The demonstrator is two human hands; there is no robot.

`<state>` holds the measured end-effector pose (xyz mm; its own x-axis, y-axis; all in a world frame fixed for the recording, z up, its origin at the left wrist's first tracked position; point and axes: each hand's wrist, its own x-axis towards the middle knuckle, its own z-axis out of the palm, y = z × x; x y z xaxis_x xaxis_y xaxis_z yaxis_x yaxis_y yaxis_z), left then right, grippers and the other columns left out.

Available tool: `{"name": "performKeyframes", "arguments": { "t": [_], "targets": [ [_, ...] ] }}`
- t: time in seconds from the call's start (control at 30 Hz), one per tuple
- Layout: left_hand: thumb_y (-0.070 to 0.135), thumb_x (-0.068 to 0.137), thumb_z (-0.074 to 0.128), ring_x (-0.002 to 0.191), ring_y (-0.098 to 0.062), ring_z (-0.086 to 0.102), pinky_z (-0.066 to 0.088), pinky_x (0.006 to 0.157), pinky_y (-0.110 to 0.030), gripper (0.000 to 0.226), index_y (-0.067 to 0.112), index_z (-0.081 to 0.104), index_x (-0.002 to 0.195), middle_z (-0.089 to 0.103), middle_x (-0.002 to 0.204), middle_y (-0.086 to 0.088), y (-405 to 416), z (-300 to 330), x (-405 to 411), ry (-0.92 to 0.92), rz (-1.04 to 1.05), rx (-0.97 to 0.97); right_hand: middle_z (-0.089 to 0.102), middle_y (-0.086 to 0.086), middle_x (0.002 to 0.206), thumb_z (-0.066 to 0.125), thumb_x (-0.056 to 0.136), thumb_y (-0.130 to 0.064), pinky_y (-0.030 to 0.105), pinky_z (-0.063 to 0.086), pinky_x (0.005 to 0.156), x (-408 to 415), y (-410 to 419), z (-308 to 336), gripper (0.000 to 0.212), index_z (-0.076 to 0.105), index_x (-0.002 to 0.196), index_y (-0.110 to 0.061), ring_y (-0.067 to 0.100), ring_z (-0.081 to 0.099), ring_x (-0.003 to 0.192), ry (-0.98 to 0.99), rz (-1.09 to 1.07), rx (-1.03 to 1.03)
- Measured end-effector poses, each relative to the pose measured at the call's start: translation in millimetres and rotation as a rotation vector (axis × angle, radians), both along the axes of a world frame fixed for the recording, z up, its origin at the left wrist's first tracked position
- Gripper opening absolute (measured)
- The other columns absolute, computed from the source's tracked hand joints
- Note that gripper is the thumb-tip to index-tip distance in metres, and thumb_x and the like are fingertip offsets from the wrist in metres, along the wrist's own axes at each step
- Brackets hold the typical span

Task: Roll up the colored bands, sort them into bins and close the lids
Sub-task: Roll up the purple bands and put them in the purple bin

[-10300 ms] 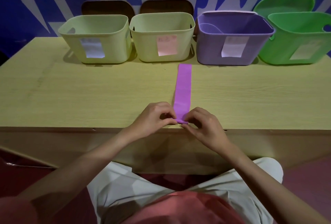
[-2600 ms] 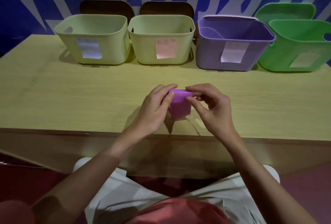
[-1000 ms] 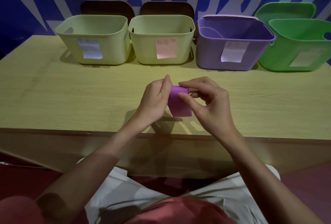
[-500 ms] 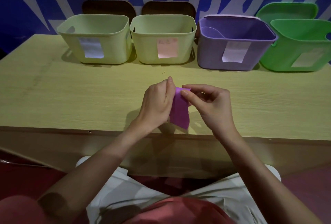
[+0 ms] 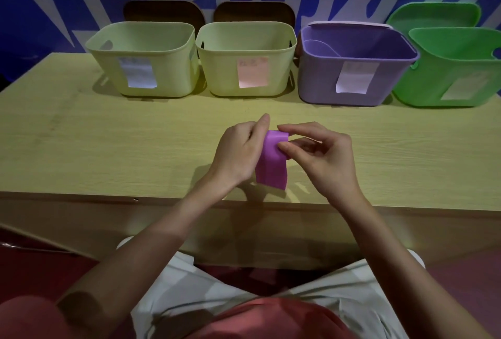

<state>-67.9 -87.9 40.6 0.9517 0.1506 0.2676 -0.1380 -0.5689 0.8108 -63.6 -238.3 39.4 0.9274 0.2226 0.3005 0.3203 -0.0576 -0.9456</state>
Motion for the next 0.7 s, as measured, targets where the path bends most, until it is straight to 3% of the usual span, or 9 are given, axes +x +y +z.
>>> {"name": "performKeyframes", "arguments": {
  "t": [0.1, 0.17, 0.27, 0.4, 0.47, 0.53, 0.63, 0.7],
  "targets": [
    [0.037, 0.101, 0.037, 0.046, -0.008, 0.039, 0.027, 0.048, -0.019, 0.040, 0.020, 0.043, 0.065, 0.040, 0.051, 0.009, -0.2, -4.1, -3.0, -0.214, 0.058, 0.204, 0.073, 0.009, 0.093, 0.072, 0.080, -0.003, 0.022, 0.054, 0.068, -0.4, -1.0, 3.7, 0.023, 0.072, 0.103, -0.007, 0.014, 0.069, 0.068, 0.179, 0.034, 0.130],
    [0.032, 0.100, 0.037, 0.041, -0.005, 0.036, 0.023, 0.045, -0.016, 0.040, 0.023, 0.038, 0.061, 0.033, 0.046, 0.014, 0.3, -5.1, -2.2, -0.292, 0.093, 0.221, 0.073, 0.007, 0.089, 0.071, 0.081, -0.003, 0.022, 0.054, 0.066, -0.6, -1.3, 4.2, 0.022, 0.071, 0.103, -0.005, 0.013, 0.067, 0.066, 0.236, 0.061, 0.178],
    [0.022, 0.100, 0.039, 0.040, -0.008, 0.036, 0.022, 0.044, -0.017, 0.049, 0.028, 0.030, 0.053, 0.029, 0.043, 0.013, 0.9, -4.8, 1.4, -0.269, 0.065, 0.137, 0.070, 0.008, 0.090, 0.072, 0.083, -0.005, 0.021, 0.054, 0.069, -1.6, 0.0, 1.5, 0.022, 0.071, 0.104, -0.010, 0.011, 0.065, 0.067, 0.112, 0.035, 0.063],
    [0.024, 0.099, 0.039, 0.045, -0.011, 0.031, 0.025, 0.049, -0.030, 0.050, 0.016, 0.036, 0.050, 0.033, 0.047, 0.003, -2.7, 2.2, 6.2, 0.075, 0.027, -0.021, 0.064, 0.009, 0.101, 0.075, 0.081, -0.005, 0.022, 0.054, 0.074, -3.1, -1.3, -4.5, 0.031, 0.069, 0.111, -0.011, 0.012, 0.065, 0.078, -0.157, -0.003, -0.105],
    [0.027, 0.097, 0.038, 0.047, -0.015, 0.032, 0.024, 0.046, -0.027, 0.039, 0.012, 0.045, 0.062, 0.036, 0.053, -0.001, -2.4, 5.2, 7.1, 0.311, -0.027, -0.161, 0.063, 0.006, 0.100, 0.075, 0.081, -0.007, 0.021, 0.053, 0.073, -2.9, -3.4, -6.6, 0.028, 0.070, 0.109, -0.009, 0.012, 0.063, 0.080, -0.287, -0.024, -0.210],
    [0.027, 0.098, 0.039, 0.047, -0.015, 0.032, 0.023, 0.044, -0.024, 0.033, 0.010, 0.050, 0.072, 0.037, 0.055, -0.002, -1.7, 7.9, 5.9, 0.408, -0.055, -0.227, 0.064, 0.004, 0.096, 0.075, 0.081, -0.008, 0.022, 0.053, 0.072, -2.0, -4.4, -8.2, 0.026, 0.071, 0.107, -0.010, 0.011, 0.062, 0.079, -0.314, -0.040, -0.248],
    [0.034, 0.101, 0.040, 0.046, -0.015, 0.036, 0.027, 0.048, -0.028, 0.052, 0.012, 0.043, 0.054, 0.038, 0.048, 0.002, -2.1, 5.3, 3.4, 0.214, 0.000, -0.011, 0.067, 0.003, 0.093, 0.075, 0.081, -0.007, 0.028, 0.055, 0.070, -2.3, -2.6, -5.7, 0.025, 0.072, 0.104, -0.014, 0.011, 0.062, 0.072, -0.158, -0.051, -0.158],
    [0.038, 0.101, 0.039, 0.045, -0.009, 0.039, 0.027, 0.045, -0.017, 0.053, 0.019, 0.041, 0.052, 0.040, 0.047, 0.007, -3.8, 3.3, -1.5, 0.040, 0.053, 0.205, 0.071, 0.003, 0.090, 0.075, 0.081, -0.006, 0.027, 0.057, 0.069, -3.1, -0.2, -3.3, 0.022, 0.072, 0.100, -0.016, 0.012, 0.066, 0.068, -0.024, -0.067, -0.084]
  ]
}}
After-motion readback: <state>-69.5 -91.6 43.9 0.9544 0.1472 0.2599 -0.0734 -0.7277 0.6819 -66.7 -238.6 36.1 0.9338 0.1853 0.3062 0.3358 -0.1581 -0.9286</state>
